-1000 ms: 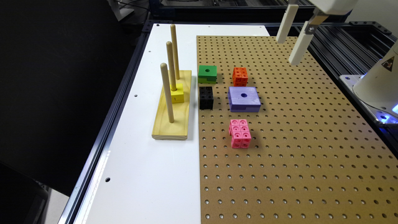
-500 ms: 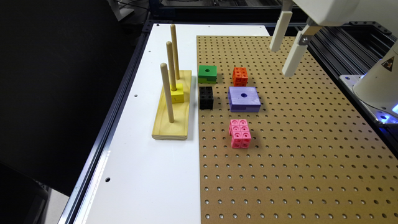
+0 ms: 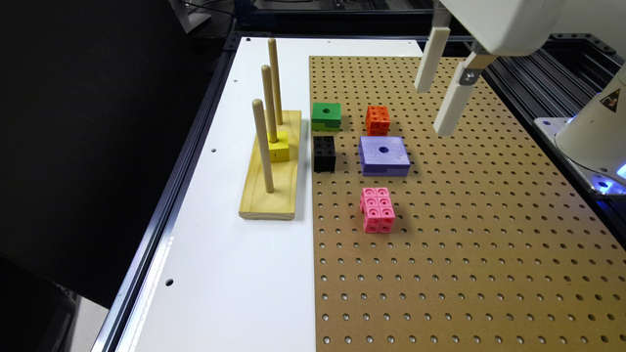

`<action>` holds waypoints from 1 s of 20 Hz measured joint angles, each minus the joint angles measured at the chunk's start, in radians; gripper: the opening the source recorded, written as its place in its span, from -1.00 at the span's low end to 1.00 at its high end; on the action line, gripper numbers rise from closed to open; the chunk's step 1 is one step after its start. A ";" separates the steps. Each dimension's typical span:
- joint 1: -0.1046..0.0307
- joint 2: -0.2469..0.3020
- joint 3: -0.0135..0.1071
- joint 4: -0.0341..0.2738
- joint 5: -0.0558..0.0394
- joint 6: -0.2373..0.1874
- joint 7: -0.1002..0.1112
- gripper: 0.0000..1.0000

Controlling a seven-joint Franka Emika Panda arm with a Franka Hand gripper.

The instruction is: Pick up pink block.

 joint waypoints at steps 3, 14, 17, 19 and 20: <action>0.000 0.033 0.012 0.035 0.0000 0.000 0.013 1.00; -0.003 0.103 0.036 0.098 0.0000 0.000 0.036 1.00; -0.003 0.104 0.037 0.098 0.0000 0.000 0.037 1.00; -0.003 0.113 0.038 0.096 0.0000 0.003 0.038 1.00; -0.003 0.125 0.038 0.095 -0.0001 0.015 0.038 1.00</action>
